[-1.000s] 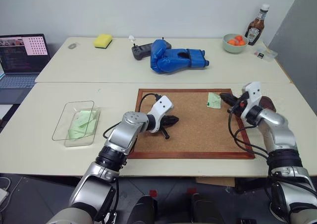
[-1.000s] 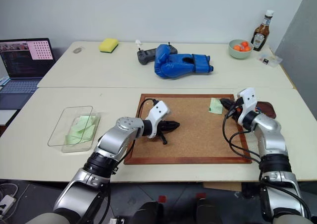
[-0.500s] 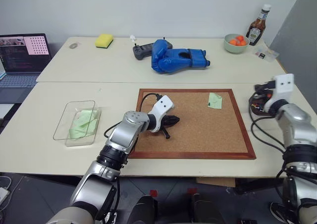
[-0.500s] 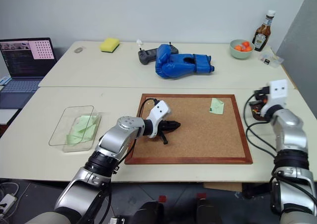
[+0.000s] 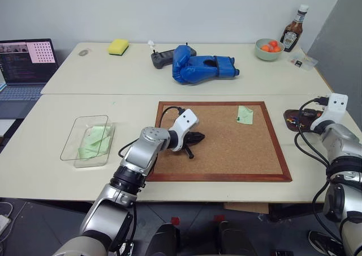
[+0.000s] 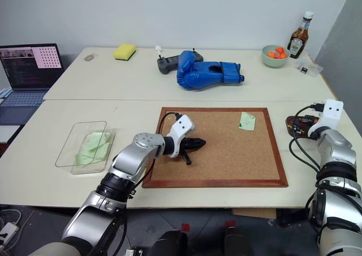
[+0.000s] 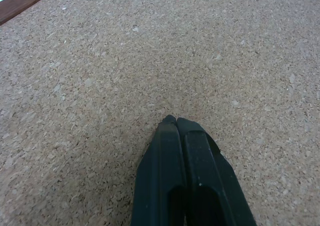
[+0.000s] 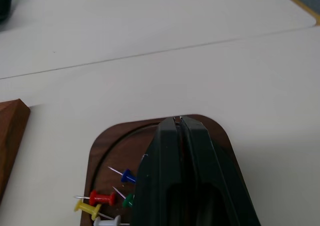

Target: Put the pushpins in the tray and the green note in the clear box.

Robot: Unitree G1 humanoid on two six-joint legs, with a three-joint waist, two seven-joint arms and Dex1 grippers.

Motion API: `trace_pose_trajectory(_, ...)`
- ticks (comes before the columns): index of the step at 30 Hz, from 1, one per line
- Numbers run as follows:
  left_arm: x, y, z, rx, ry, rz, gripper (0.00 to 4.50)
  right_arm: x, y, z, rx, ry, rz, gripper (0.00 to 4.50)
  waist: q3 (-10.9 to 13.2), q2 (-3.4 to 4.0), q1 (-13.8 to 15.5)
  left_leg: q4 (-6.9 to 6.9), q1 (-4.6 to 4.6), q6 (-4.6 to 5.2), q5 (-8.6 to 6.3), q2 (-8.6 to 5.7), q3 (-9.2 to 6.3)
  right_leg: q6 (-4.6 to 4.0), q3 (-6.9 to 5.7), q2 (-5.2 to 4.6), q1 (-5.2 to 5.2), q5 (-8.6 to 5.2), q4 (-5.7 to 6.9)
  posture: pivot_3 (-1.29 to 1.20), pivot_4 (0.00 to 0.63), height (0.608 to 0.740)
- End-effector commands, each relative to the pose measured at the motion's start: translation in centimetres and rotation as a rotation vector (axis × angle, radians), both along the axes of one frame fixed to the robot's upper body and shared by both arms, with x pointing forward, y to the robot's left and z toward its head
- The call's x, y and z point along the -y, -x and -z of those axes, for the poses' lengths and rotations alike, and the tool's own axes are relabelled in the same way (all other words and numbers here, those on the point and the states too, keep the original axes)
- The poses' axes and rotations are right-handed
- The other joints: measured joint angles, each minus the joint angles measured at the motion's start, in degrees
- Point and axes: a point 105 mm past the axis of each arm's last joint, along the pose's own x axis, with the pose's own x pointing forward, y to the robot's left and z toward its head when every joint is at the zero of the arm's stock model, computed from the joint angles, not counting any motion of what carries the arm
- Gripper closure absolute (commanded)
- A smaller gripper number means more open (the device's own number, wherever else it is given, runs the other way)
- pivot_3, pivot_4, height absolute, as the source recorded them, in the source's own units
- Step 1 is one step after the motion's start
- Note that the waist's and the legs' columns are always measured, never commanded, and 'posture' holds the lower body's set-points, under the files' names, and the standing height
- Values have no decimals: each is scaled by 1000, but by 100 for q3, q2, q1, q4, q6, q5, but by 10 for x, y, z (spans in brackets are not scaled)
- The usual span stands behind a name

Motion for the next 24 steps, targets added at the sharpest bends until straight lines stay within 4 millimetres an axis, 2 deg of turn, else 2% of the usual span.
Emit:
trace_pose_trajectory(1,-1,14,31,-116,-54,11,4500,6,-3,-17,48,13,11,4020,0,0,-7,0,1,0,0,1,2,0,1,0,0,0,0,0,150,740)
trace_pose_trajectory(2,-1,14,31,-116,-53,10,4500,6,-3,-16,43,15,11,3941,0,0,-7,0,1,0,0,1,2,0,1,1,0,0,0,0,150,740)
trace_pose_trajectory(6,-2,13,31,-115,-53,7,4500,4,-3,-15,46,14,4,3130,0,0,-11,-1,0,0,0,1,3,0,1,1,-2,0,0,0,150,740)
trace_pose_trajectory(11,-1,13,30,-115,-53,11,4500,2,-4,-18,63,17,-15,1806,0,0,-15,-1,0,0,0,2,5,0,2,1,-1,0,0,0,150,740)
trace_pose_trajectory(12,-1,13,30,-115,-53,11,4500,1,-5,-19,66,20,-18,1695,0,0,-15,-1,0,0,0,2,5,0,2,1,-1,0,0,0,150,740)
trace_pose_trajectory(20,1,12,29,-111,-50,19,4500,-17,-9,-45,169,79,-136,48,0,0,-16,0,0,0,0,2,4,0,1,1,-1,0,0,0,150,740)
trace_pose_trajectory(24,2,12,29,-110,-50,22,4500,-29,-12,-69,267,53,-185,48,0,0,-14,0,0,0,0,1,1,0,0,1,-1,0,0,0,150,740)
